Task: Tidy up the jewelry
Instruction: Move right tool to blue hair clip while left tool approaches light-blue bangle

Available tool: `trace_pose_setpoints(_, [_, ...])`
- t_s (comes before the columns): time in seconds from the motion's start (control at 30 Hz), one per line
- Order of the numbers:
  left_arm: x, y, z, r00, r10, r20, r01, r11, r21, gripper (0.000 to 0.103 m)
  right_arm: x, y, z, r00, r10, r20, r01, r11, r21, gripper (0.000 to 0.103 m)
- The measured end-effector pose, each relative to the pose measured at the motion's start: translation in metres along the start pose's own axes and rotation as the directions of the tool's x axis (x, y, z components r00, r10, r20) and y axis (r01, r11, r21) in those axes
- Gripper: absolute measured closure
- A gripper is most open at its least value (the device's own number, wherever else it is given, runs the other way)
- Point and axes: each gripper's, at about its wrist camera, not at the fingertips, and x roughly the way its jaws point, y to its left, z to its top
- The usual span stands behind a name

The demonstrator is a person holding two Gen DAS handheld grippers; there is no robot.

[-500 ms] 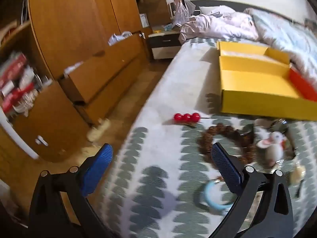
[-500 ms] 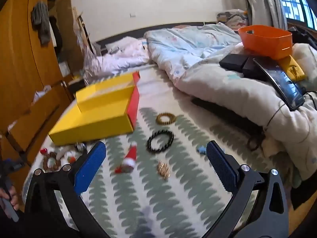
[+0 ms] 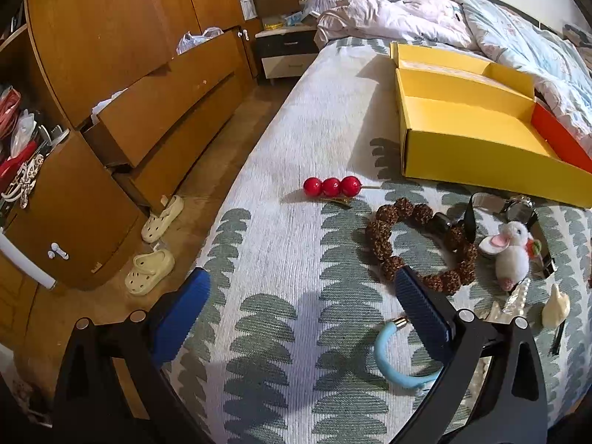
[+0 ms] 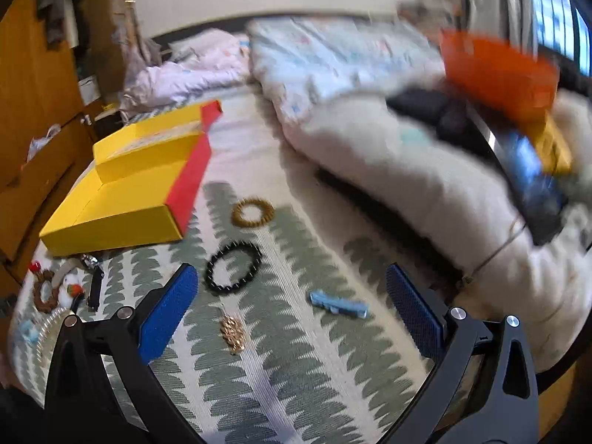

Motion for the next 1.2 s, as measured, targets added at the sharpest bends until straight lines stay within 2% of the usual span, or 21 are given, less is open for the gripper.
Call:
trace_pose_setpoints(0.07, [0.012, 0.005, 0.003, 0.999, 0.028, -0.019, -0.028, 0.999, 0.032, 0.004, 0.02, -0.014, -0.001, 0.996, 0.017, -0.091, -0.011, 0.998, 0.063, 0.003])
trace_pose_setpoints(0.13, [0.024, 0.007, 0.003, 0.997, -0.014, -0.079, 0.015, 1.0, 0.017, 0.004, 0.037, -0.018, -0.004, 0.988, -0.03, -0.153, 0.038, 0.998, 0.05, 0.003])
trace_pose_setpoints(0.2, [0.034, 0.011, 0.002, 0.99, -0.07, -0.121, 0.07, 0.998, -0.007, 0.004, 0.043, -0.015, -0.003, 0.987, -0.059, -0.15, 0.062, 0.998, 0.016, 0.004])
trace_pose_setpoints(0.3, [0.048, 0.015, 0.001, 0.958, -0.195, -0.209, 0.184, 0.981, -0.068, 0.004, 0.051, -0.005, -0.004, 0.984, -0.085, -0.157, 0.079, 0.996, -0.044, 0.01])
trace_pose_setpoints(0.37, [0.05, 0.017, 0.0, 0.949, -0.22, -0.225, 0.206, 0.975, -0.084, 0.004, 0.055, 0.0, -0.004, 0.983, -0.085, -0.164, 0.075, 0.995, -0.069, 0.014])
trace_pose_setpoints(0.43, [0.048, 0.013, -0.001, 0.955, -0.194, -0.223, 0.187, 0.981, -0.051, 0.004, 0.056, 0.003, -0.004, 0.983, -0.079, -0.167, 0.065, 0.994, -0.09, 0.018])
trace_pose_setpoints(0.5, [0.049, 0.008, -0.002, 0.965, -0.136, -0.224, 0.14, 0.99, 0.0, 0.004, 0.057, 0.002, -0.004, 0.982, -0.079, -0.171, 0.063, 0.993, -0.101, 0.023])
trace_pose_setpoints(0.57, [0.05, 0.001, -0.006, 0.962, -0.111, -0.25, 0.124, 0.992, 0.038, 0.004, 0.061, -0.004, -0.004, 0.978, -0.071, -0.197, 0.053, 0.994, -0.092, 0.027])
trace_pose_setpoints(0.67, [0.046, -0.008, -0.007, 0.945, -0.118, -0.304, 0.146, 0.987, 0.073, 0.004, 0.062, -0.01, -0.006, 0.974, -0.059, -0.218, 0.044, 0.996, -0.073, 0.027])
trace_pose_setpoints(0.77, [0.036, -0.013, -0.012, 0.957, -0.092, -0.274, 0.127, 0.986, 0.111, 0.004, 0.06, -0.008, -0.006, 0.974, -0.058, -0.218, 0.039, 0.995, -0.089, 0.027])
trace_pose_setpoints(0.83, [0.033, -0.012, -0.014, 0.962, -0.067, -0.266, 0.099, 0.989, 0.106, 0.004, 0.064, -0.006, -0.006, 0.971, -0.082, -0.227, 0.057, 0.992, -0.116, 0.027])
trace_pose_setpoints(0.87, [0.031, -0.013, -0.016, 0.963, -0.088, -0.254, 0.113, 0.99, 0.085, 0.004, 0.067, -0.006, -0.006, 0.968, -0.091, -0.233, 0.063, 0.99, -0.124, 0.027])
trace_pose_setpoints(1.03, [0.031, -0.008, -0.019, 0.947, -0.101, -0.305, 0.119, 0.992, 0.04, 0.004, 0.079, -0.014, -0.004, 0.954, -0.086, -0.287, 0.057, 0.992, -0.108, 0.027])
trace_pose_setpoints(1.2, [0.03, -0.011, -0.017, 0.949, -0.082, -0.305, 0.102, 0.994, 0.049, 0.004, 0.092, -0.021, -0.001, 0.939, -0.13, -0.319, 0.092, 0.987, -0.134, 0.027])
